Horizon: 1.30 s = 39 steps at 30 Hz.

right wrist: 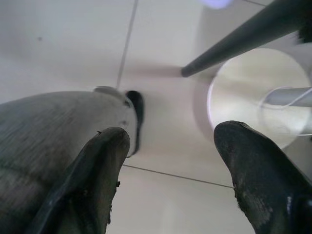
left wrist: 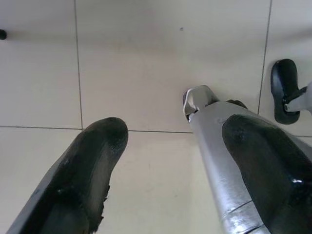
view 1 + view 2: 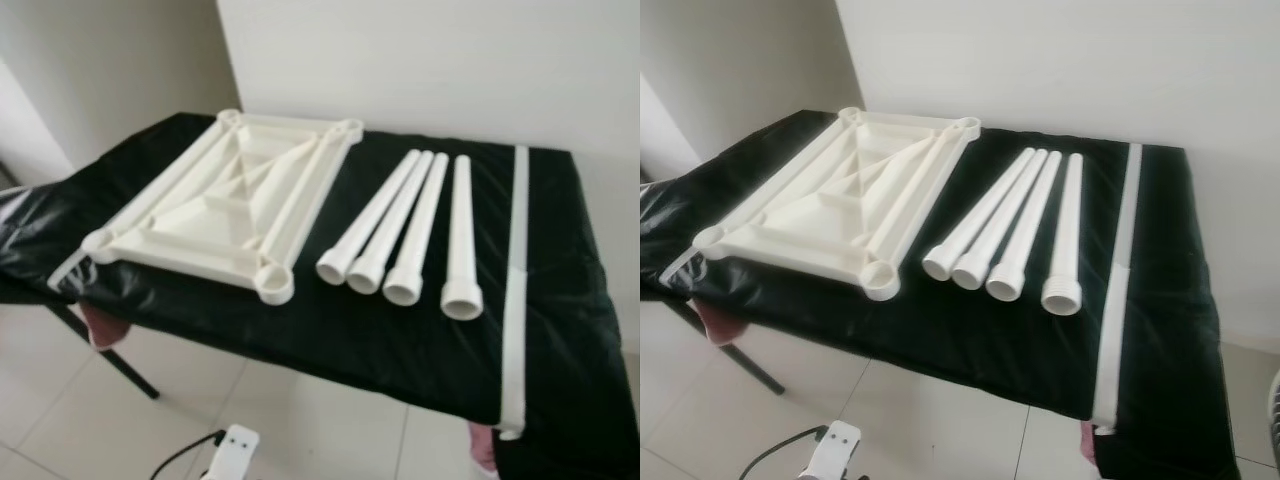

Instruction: Building children table

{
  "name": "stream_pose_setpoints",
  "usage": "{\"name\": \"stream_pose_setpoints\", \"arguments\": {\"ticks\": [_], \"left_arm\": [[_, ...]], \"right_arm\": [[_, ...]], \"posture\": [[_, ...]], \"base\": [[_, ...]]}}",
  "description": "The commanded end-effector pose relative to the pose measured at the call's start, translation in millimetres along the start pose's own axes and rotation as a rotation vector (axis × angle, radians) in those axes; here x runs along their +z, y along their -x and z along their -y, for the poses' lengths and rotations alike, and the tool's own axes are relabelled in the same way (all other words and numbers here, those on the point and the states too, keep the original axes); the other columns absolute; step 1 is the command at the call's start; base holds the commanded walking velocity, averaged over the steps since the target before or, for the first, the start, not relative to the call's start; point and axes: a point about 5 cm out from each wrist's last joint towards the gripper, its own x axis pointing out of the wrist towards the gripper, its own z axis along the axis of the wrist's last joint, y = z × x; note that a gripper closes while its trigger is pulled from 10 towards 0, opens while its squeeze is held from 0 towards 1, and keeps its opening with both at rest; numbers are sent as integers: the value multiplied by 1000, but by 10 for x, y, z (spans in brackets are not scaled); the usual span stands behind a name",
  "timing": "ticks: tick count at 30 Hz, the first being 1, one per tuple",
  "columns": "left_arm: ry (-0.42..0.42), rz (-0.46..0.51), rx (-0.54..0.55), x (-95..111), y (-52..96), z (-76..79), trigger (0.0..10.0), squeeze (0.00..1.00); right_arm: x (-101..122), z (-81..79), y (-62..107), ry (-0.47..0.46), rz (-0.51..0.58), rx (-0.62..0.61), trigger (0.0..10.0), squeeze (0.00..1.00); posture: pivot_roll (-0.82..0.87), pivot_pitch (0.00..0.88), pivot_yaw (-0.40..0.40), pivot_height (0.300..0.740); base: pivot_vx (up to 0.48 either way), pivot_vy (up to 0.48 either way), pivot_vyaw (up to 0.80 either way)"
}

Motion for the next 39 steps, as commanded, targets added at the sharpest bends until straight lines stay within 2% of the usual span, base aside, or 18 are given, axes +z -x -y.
{"name": "stream_pose_setpoints", "arguments": {"ticks": [1, 3, 8, 10, 17, 25, 28, 29, 30, 31, 32, 33, 34, 37, 39], "left_arm": [[13, -19, 19, -43, 2, 11, 10000, 0], [13, -18, 19, -43, 2, 12, 10000, 0], [18, -17, 20, -43, 1, 13, 10000, 0], [17, -18, 19, -46, 2, 13, 10000, 0], [7, -20, 17, -37, 1, 6, 10000, 0], [1, -19, 17, -27, 1, -5, 10000, 0], [1, -17, 16, -25, 1, -6, 10000, 0], [-4, -14, 15, -20, 1, -6, 10000, 0], [-4, -14, 15, -20, 1, -6, 10000, 0], [-7, -10, 14, -14, 1, -6, 10000, 0], [-7, -10, 14, -14, 1, -6, 10000, 0], [-13, 5, 4, 7, -1, 0, 10000, 0], [-15, 8, 3, 12, -1, 1, 10000, 0], [-5, 19, 3, 26, -2, 1, 10000, 0], [-6, 23, 2, 34, -3, 1, 10000, 0]], "right_arm": [[-90, 19, 32, -6, -25, 3, 10000, 0], [-95, 31, 36, -5, -23, 3, 10000, 0], [-127, -57, 47, -1, -19, 16, 10000, 0], [-127, -197, 40, 3, -18, 29, 10000, 0], [-20, -350, -9, -5, -12, 43, 10000, 0], [46, -411, -34, -7, -6, 45, 10000, 0], [65, -389, -41, -7, -3, 41, 10000, 0], [87, -290, -50, -11, 0, 31, 10000, 0], [87, -290, -50, -11, 0, 31, 10000, 0], [103, -189, -54, -14, 2, 20, 10000, 0], [103, -189, -54, -14, 2, 20, 10000, 0], [95, -13, -42, -19, 1, 1, 10000, 0], [74, 31, -30, -21, -1, -4, 10000, 0], [19, 61, -6, -17, -5, -7, 10000, 0], [-17, 13, 4, -15, -9, -3, 10000, 0]], "posture": [[-3, 0, 24, 740], [-3, 0, 23, 740], [-3, 0, 23, 740], [-8, 0, 29, 740], [-14, 0, 41, 740], [-17, 0, 43, 740], [-17, 0, 43, 740], [-15, 0, 44, 740], [-15, 0, 44, 740], [-14, 0, 44, 740], [-14, 0, 44, 740], [-11, 0, 42, 740], [-10, 0, 42, 740], [-6, 0, 38, 740], [-3, 0, 34, 740]], "base": [[0, 356, 0], [0, 356, 0], [0, 356, 0], [0, 356, 0], [0, 352, 0], [0, 347, 0], [0, 305, 0], [0, 0, 0], [0, 0, 0], [0, 0, 0], [0, 0, 0], [0, 0, 0], [0, 0, 0], [0, 0, 0], [0, 0, 0]]}}
